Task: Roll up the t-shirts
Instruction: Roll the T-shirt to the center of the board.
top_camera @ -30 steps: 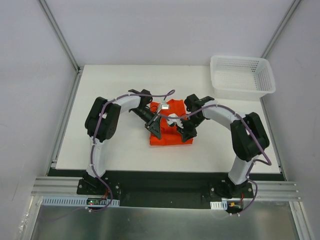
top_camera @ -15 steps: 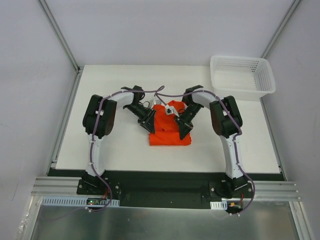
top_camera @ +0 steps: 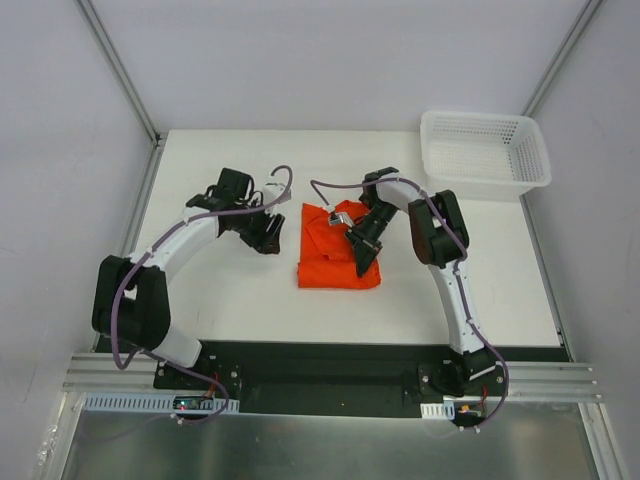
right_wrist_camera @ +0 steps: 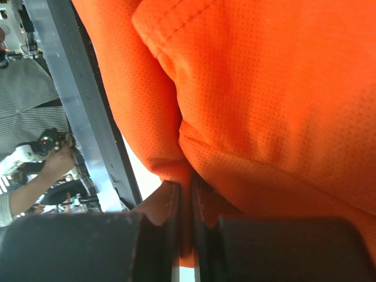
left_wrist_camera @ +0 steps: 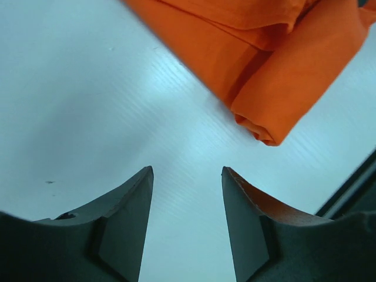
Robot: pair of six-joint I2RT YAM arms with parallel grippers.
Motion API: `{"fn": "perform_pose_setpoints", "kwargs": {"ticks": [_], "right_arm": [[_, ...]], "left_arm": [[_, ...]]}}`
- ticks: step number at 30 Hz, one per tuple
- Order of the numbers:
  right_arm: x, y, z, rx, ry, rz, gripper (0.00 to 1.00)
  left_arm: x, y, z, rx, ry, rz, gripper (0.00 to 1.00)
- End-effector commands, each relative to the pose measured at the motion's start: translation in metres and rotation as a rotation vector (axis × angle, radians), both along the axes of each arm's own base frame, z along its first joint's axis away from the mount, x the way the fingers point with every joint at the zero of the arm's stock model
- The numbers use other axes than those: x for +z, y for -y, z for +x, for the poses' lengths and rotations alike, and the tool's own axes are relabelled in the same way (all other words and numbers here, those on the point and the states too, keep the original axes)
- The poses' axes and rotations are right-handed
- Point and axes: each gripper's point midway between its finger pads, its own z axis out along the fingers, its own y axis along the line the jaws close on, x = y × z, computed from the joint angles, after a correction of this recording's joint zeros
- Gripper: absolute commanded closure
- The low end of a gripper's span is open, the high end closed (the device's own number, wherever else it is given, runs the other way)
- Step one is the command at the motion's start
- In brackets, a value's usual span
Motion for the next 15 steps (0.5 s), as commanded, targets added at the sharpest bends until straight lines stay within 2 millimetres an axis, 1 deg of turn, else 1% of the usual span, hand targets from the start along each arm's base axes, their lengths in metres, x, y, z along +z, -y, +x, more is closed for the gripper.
{"fn": "perform_pose_setpoints", "kwargs": {"ticks": [1, 2, 3, 4, 5, 8, 9, 13, 14, 15], "right_arm": [[0.011, 0.022, -0.024, 0.035, -0.184, -0.159, 0.94], [0.01, 0.022, -0.023, 0.026, -0.19, -0.174, 0.94], [0.01, 0.021, -0.023, 0.024, -0.19, -0.175, 0.94], [0.01, 0.022, -0.023, 0.025, -0.19, -0.176, 0.94], [0.01, 0.022, -0.023, 0.024, -0.19, -0.177, 0.94], [0.009, 0.022, -0.022, 0.025, -0.191, -0.185, 0.94], [0.008, 0.022, -0.023, 0.028, -0.192, -0.191, 0.94], [0.007, 0.022, -0.024, 0.043, -0.187, -0.201, 0.94], [0.007, 0.022, -0.025, 0.049, -0.186, -0.203, 0.94], [0.007, 0.022, -0.025, 0.051, -0.184, -0.206, 0.94]], "left_arm": [[-0.01, -0.009, 0.001, 0.001, 0.175, 0.107, 0.48], [0.001, 0.005, -0.01, -0.076, 0.248, 0.104, 0.48], [-0.007, 0.009, -0.021, -0.128, 0.277, 0.133, 0.48], [-0.006, 0.015, -0.025, -0.198, 0.337, 0.15, 0.46], [-0.002, 0.033, -0.039, -0.283, 0.394, 0.141, 0.45], [0.0, 0.052, -0.056, -0.439, 0.494, 0.147, 0.45], [0.001, 0.063, -0.067, -0.515, 0.515, 0.124, 0.45], [0.002, 0.085, -0.087, -0.608, 0.485, 0.033, 0.46], [-0.004, 0.088, -0.089, -0.625, 0.465, 0.036, 0.46], [-0.006, 0.092, -0.089, -0.645, 0.473, 0.037, 0.47]]}}
